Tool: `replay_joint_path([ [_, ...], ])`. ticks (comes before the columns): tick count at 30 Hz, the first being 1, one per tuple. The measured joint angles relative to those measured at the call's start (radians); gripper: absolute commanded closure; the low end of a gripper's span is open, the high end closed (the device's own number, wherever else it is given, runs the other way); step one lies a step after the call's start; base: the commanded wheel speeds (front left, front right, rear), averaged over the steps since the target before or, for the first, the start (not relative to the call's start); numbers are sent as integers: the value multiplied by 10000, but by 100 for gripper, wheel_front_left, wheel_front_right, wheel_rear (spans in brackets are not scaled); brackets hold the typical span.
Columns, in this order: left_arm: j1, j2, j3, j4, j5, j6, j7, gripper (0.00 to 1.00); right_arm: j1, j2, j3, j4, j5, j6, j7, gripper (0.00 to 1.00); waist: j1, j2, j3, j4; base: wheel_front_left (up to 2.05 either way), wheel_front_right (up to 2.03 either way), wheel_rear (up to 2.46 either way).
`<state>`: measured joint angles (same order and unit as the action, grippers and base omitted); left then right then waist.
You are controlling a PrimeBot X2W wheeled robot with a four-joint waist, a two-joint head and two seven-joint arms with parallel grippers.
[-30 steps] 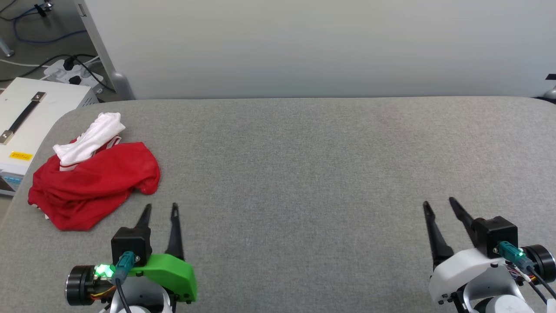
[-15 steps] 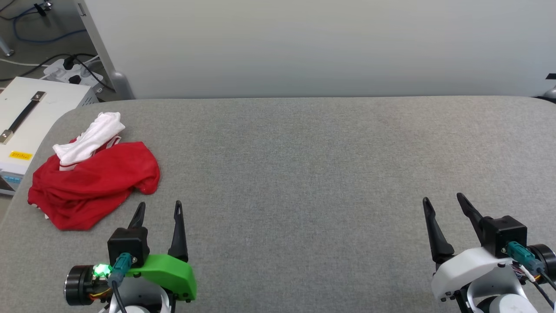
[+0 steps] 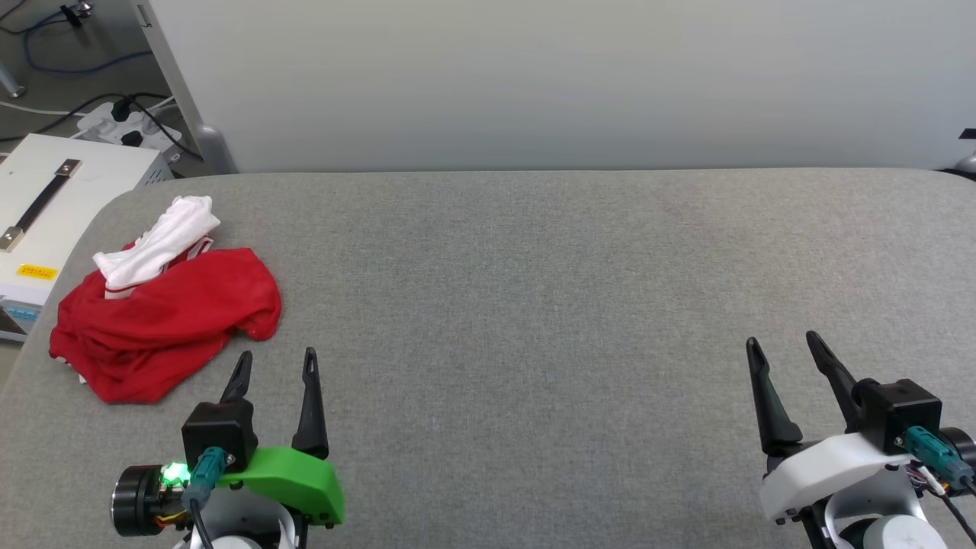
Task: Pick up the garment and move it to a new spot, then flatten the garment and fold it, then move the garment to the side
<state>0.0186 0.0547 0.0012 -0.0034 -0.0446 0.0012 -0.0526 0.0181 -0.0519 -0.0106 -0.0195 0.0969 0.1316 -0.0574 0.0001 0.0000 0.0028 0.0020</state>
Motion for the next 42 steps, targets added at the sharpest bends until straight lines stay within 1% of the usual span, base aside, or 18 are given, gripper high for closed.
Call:
replay_joint_path([
  [20, 9, 0, -10, 98, -384, -12, -439, 0, 112, 0, -12, -23, 571, 0, -382, 0, 0, 0, 57, 12, 0, 0, 0],
  [32, 13, 0, -27, 226, -518, -10, -713, 0, 203, 0, 92, -25, 679, 0, -683, 0, 0, 0, 111, 29, 0, 0, 0],
  [42, 12, 0, 58, 272, -529, 73, -917, 0, 216, 0, 230, -36, 646, 0, -890, 0, 0, 0, 182, 390, 0, 0, 0],
])
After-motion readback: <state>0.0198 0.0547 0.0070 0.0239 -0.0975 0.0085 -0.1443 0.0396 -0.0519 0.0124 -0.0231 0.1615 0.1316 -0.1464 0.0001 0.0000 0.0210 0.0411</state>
